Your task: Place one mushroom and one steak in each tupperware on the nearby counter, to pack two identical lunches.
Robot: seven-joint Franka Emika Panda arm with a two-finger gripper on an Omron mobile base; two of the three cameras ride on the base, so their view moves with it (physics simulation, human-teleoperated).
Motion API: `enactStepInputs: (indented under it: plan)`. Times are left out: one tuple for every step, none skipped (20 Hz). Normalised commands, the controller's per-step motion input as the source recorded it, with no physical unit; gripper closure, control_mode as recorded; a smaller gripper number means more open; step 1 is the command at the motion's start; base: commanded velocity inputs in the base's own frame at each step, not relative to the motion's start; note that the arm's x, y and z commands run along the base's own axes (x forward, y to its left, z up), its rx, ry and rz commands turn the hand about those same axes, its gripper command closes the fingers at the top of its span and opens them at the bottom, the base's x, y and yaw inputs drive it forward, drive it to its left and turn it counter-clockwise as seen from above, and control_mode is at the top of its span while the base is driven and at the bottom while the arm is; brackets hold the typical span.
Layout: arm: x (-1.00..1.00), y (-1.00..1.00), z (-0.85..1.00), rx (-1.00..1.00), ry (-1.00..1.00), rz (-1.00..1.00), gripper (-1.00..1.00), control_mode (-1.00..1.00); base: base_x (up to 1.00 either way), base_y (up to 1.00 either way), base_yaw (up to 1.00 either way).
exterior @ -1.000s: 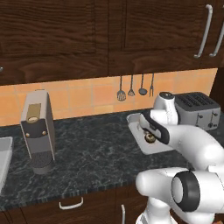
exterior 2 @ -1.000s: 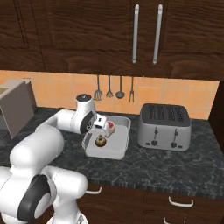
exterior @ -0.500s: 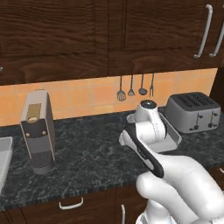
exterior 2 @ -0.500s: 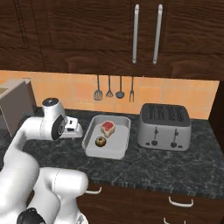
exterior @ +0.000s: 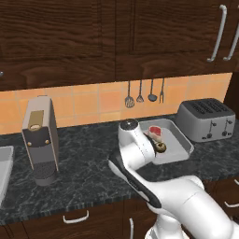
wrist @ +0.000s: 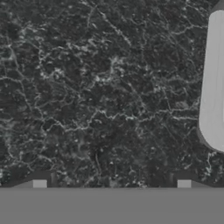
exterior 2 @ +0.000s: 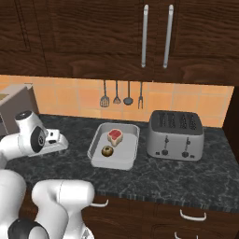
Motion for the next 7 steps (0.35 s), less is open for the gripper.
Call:
enactStepInputs:
  plan:
    - [-0.08,0.04,0.00,0.00,0.00,0.00,-1.00,-1.00,0.00,0.00,0.00]
    - [-0.09,0.00,0.00,0.00,0.00,0.00,-1.00,-1.00,0.00,0.00,0.00]
    - [-0.08,0.00,0.00,0.00,0.00,0.00,-1.00,-1.00,0.00,0.00,0.00]
    - [-0.04,0.00,0.00,0.00,0.00,0.00,-1.00,-1.00,0.00,0.00,0.00]
    - [0.00,0.00,-0.01,0.00,0.00,0.00,-1.00,-1.00,0.00,0.00,0.00]
    - [0.00,0.00,-0.01,0.00,0.00,0.00,-1.00,-1.00,0.00,0.00,0.00]
    - [-0.11,-0.04,0.00,0.02,0.00,0.00,-1.00,-1.00,0.00,0.00,0.00]
